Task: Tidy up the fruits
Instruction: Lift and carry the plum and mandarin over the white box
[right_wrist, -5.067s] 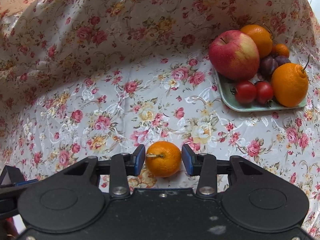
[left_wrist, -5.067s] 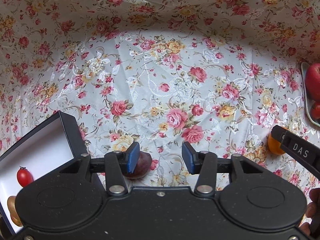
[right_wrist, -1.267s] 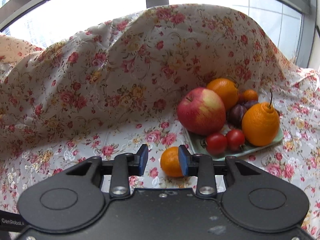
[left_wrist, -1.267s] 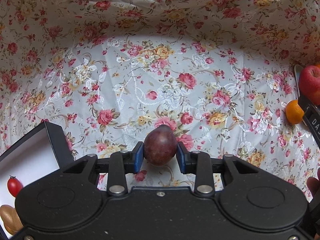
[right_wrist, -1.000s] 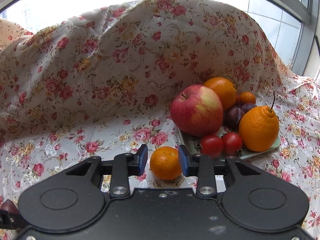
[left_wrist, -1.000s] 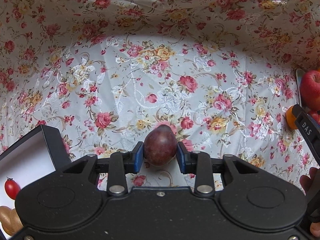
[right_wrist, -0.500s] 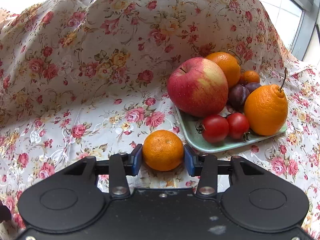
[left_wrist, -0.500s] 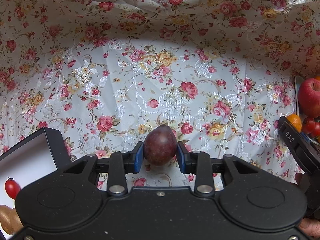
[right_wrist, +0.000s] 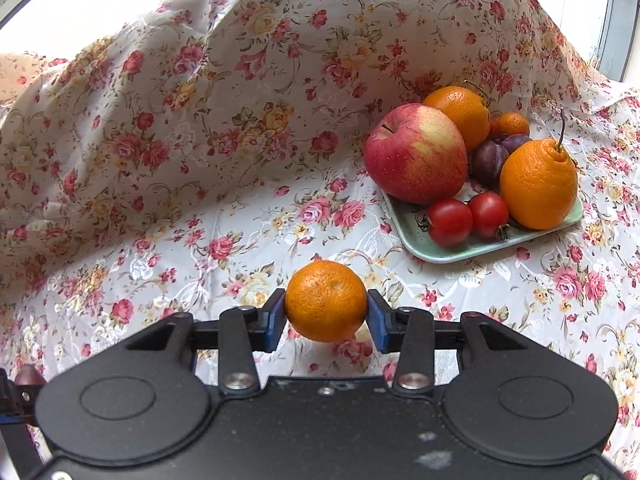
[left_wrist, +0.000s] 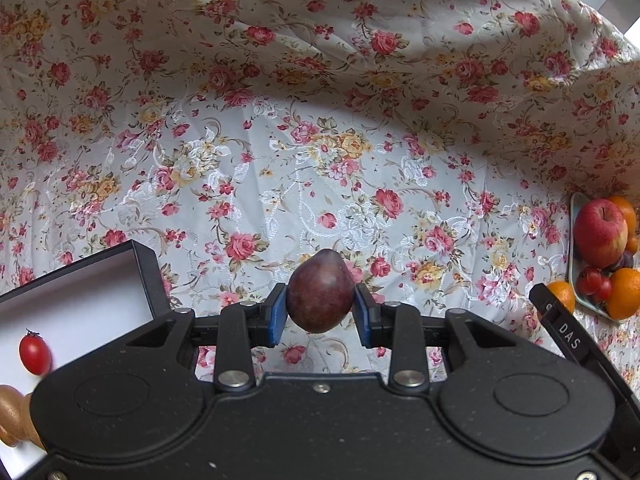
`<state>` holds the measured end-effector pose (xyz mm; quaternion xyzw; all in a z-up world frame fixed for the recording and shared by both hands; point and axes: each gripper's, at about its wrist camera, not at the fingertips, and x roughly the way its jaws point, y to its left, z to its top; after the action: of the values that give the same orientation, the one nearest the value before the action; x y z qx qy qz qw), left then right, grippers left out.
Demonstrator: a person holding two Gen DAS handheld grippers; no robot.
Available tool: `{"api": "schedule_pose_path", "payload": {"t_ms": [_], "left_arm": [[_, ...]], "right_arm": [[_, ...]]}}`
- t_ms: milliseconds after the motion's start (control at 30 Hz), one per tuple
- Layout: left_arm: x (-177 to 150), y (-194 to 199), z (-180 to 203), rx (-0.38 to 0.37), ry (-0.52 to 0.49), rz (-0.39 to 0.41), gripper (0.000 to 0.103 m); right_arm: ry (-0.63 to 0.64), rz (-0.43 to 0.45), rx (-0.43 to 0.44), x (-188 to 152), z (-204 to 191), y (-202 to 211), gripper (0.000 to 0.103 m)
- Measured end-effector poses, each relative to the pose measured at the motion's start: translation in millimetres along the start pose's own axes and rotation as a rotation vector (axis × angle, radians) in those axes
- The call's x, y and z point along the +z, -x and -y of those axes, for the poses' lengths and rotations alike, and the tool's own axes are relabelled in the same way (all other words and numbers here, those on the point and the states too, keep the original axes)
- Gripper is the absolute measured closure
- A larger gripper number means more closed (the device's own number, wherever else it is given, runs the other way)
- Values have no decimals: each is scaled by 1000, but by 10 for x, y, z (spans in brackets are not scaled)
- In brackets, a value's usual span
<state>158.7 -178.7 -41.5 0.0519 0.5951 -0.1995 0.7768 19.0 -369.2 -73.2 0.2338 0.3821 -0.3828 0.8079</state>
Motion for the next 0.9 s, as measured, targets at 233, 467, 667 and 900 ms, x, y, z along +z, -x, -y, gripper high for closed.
{"api": "schedule_pose_path", "payload": {"t_ms": [233, 467, 667, 900], "left_arm": [[-81, 237, -108, 22, 50, 49, 60], [-238, 425, -156, 63, 60, 76, 60], [-385, 558, -216, 127, 37, 113, 60], [-506, 680, -453, 153, 51, 125, 60]], "right_arm": [[-18, -17, 59, -128, 69, 284, 59], [-3, -4, 110, -297, 79, 618, 59], [35, 28, 160, -454, -39, 920, 59], [71, 39, 209, -635, -201, 1147, 59]]}}
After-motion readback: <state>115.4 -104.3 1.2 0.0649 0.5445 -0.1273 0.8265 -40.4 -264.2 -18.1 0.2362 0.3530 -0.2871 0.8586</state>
